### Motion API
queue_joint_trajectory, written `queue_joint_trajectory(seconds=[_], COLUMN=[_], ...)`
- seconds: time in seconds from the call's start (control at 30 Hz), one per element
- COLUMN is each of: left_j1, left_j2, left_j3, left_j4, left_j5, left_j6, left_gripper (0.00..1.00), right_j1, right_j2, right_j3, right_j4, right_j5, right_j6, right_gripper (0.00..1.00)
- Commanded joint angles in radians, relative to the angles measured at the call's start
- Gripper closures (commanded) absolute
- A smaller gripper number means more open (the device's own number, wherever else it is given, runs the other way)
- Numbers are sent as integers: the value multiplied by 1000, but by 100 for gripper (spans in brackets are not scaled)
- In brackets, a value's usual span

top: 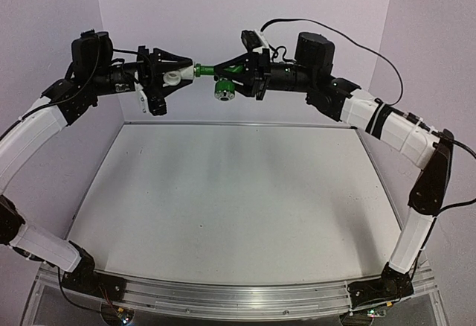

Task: Install the water faucets

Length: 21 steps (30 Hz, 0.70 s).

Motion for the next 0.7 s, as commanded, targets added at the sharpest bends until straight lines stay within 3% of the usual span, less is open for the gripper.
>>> queue_joint_trajectory(seconds=[0.0, 0.07, 0.1, 0.17, 0.3, 0.43, 0.5, 0.67], left_j1=[-26, -26, -26, -25, -24, -21, -19, 33], left_j2=[-100, -118, -126, -130, -106, -47, -17, -19], left_j3=[-44, -46, -44, -28, -27, -22, -7, 17], left_j4=[-69, -69, -65, -32, 77, 147, 144, 92], left_j5=[62, 78, 81, 83, 15, -107, -199, -246], left_j6=[323, 211, 142, -75, -499, -894, -1048, -1421], left_gripper=[100, 100, 100, 100, 100, 100, 100, 100], right_j1=[-15, -15, -17, -30, -101, -130, -130, -128], right_j2=[-27, -27, -31, -53, -158, -255, -298, -335], right_j3=[-24, -22, -23, -39, -153, -155, -180, -176], right_j4=[163, 156, 145, 126, 86, -170, -201, -268], right_j5=[138, 140, 134, 117, 143, 227, 245, 173], right_j6=[104, 64, 38, -5, -170, -633, -809, -1070], right_gripper=[100, 85, 73, 46, 9, 2, 2, 2])
